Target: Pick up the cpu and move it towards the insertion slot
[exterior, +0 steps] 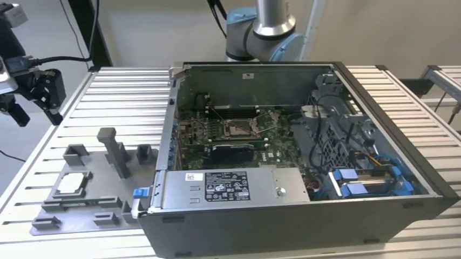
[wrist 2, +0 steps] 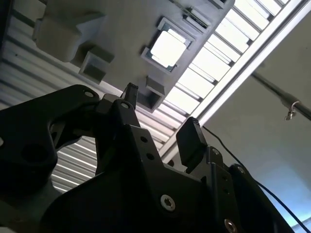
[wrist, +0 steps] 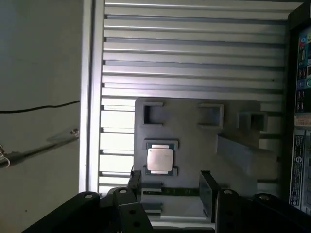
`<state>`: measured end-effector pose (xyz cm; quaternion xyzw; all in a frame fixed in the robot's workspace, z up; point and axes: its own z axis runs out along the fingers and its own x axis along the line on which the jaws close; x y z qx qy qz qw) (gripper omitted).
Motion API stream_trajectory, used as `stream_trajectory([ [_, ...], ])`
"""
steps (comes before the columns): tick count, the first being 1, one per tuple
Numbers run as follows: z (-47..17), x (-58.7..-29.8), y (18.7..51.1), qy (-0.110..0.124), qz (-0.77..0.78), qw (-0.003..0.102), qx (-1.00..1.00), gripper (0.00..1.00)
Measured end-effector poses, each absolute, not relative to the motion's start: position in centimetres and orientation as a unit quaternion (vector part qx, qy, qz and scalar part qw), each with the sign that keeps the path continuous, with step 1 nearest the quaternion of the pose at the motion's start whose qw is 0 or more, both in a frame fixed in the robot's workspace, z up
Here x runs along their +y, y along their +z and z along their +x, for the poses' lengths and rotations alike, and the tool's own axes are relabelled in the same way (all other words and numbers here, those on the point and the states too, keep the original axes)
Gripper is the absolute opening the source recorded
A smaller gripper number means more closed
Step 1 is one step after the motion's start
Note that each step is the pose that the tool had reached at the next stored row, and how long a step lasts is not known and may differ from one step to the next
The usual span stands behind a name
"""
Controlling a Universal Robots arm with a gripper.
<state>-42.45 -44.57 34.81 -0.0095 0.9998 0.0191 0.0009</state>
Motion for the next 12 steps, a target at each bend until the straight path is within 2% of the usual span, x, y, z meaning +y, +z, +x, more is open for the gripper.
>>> stream_trajectory([
  [12, -42.9, -44.6, 32.6, 0.019, -0.010, 0.003, 1.000, 1.00],
])
